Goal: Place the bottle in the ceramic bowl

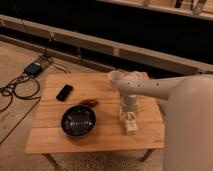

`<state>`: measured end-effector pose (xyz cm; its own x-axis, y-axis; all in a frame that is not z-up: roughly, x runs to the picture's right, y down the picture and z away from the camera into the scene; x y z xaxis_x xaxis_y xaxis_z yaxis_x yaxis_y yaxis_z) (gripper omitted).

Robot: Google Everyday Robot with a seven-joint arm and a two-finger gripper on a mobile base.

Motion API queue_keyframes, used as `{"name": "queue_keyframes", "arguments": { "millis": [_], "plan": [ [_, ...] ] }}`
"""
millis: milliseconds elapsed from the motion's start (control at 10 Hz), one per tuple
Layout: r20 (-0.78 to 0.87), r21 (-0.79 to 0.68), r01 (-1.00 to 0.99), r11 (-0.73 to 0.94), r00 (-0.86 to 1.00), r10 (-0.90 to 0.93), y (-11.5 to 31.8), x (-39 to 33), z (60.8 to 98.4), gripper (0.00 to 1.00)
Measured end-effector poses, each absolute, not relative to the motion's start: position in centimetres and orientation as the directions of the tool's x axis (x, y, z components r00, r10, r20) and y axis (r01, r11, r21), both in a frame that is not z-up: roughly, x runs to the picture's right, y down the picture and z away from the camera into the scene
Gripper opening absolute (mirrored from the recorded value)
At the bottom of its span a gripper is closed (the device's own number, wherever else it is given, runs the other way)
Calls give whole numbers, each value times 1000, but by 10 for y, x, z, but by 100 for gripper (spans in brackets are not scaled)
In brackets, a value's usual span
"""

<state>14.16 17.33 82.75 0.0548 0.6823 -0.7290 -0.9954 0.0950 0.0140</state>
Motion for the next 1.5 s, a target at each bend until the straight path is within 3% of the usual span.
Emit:
{"name": "queue_keyframes", "arguments": {
  "millis": [200, 700, 800, 1500],
  "plan": [
    [-744, 23, -996, 87, 41, 667, 180, 146, 833, 55],
    [-725, 28, -998, 65, 25, 689, 167, 141, 826, 4],
    [-708, 25, -998, 65, 28, 706, 158, 136, 819, 0],
    [-575, -121, -975, 185, 221, 788, 122, 33, 762, 0]
  ]
}}
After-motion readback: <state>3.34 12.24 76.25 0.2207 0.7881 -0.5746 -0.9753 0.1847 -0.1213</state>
